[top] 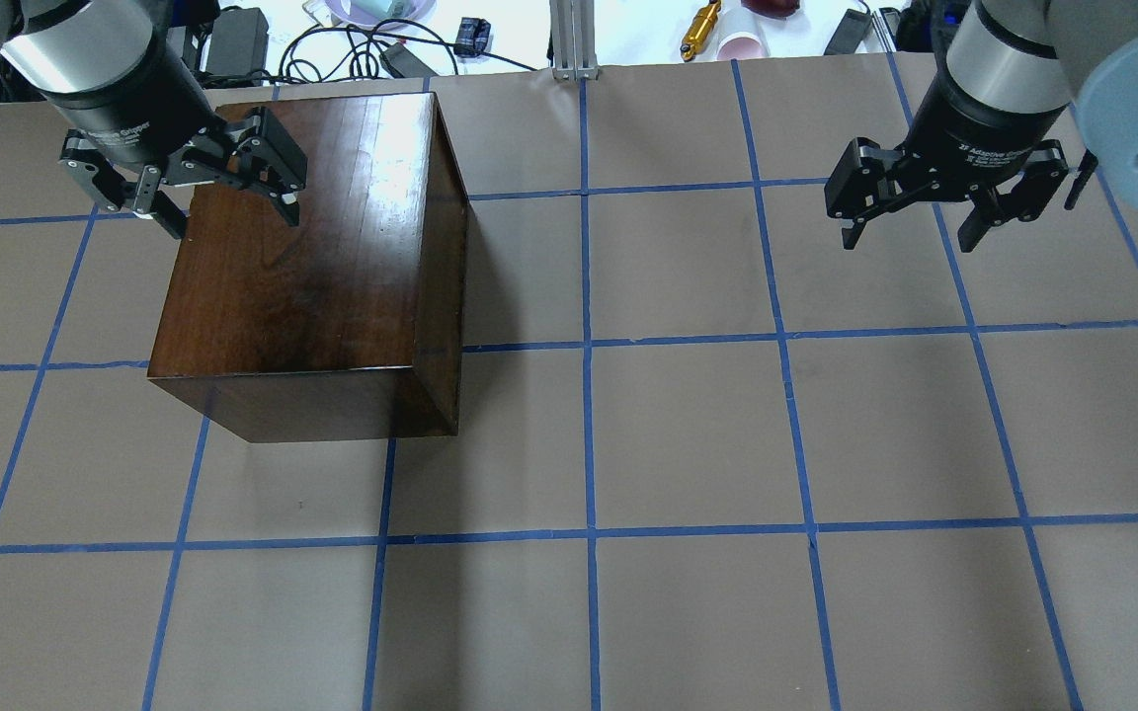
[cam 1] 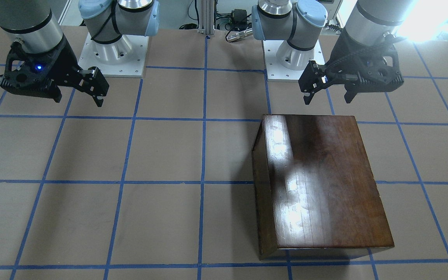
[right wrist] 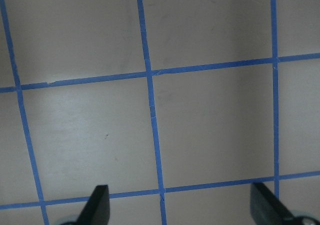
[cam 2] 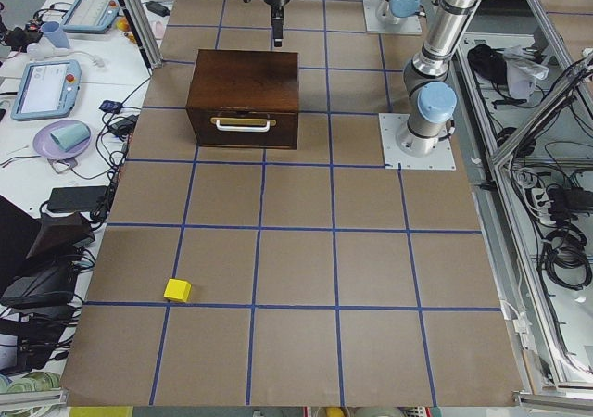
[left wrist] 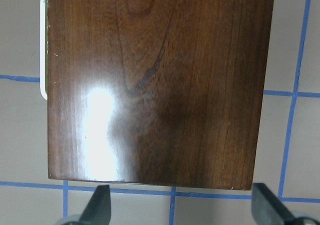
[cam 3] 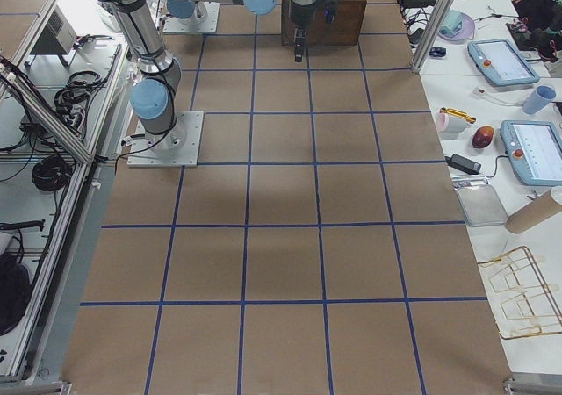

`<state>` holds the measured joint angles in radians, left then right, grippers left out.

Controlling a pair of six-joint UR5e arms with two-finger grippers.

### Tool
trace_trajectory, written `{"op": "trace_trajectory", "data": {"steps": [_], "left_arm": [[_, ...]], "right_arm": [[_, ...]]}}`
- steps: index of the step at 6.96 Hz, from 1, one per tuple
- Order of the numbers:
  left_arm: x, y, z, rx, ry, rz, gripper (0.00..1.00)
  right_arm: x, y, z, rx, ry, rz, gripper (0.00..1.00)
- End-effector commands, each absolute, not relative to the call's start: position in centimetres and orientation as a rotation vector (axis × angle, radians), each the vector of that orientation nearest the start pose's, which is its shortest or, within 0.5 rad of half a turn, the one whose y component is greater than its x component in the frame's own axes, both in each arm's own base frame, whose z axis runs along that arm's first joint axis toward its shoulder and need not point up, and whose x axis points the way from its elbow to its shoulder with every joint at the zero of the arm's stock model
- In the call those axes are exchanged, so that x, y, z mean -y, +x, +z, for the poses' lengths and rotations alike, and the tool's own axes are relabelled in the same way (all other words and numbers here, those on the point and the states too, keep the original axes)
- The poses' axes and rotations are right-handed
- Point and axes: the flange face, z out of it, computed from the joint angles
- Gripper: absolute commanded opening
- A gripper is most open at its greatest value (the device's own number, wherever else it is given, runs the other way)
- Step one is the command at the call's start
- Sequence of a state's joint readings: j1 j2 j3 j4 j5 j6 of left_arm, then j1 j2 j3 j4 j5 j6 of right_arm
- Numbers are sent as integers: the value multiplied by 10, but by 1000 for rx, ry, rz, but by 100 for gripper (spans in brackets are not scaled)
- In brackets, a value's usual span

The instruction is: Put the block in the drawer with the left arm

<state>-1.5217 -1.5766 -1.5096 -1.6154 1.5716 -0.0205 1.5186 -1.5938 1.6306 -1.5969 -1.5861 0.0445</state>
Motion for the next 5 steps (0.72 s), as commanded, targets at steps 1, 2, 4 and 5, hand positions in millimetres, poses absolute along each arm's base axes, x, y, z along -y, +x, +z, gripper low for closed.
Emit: {"op": "trace_trajectory", "data": {"steps": [1,2,4,5], "left_arm": [[501,-109,513,-3138,-108,-26,100],[502,-109,514,-3138,-108,-31,100],[502,-108,514,-3138,-111,-31,100],[504,-107,513,-3144,-113,-31,100]], "right_arm": [[487,107,472,-3153,152,17,100],[487,107,472,-3153,152,17,100],[487,107,472,-3153,152,19,100],[487,107,472,-3153,152,17,100]]}}
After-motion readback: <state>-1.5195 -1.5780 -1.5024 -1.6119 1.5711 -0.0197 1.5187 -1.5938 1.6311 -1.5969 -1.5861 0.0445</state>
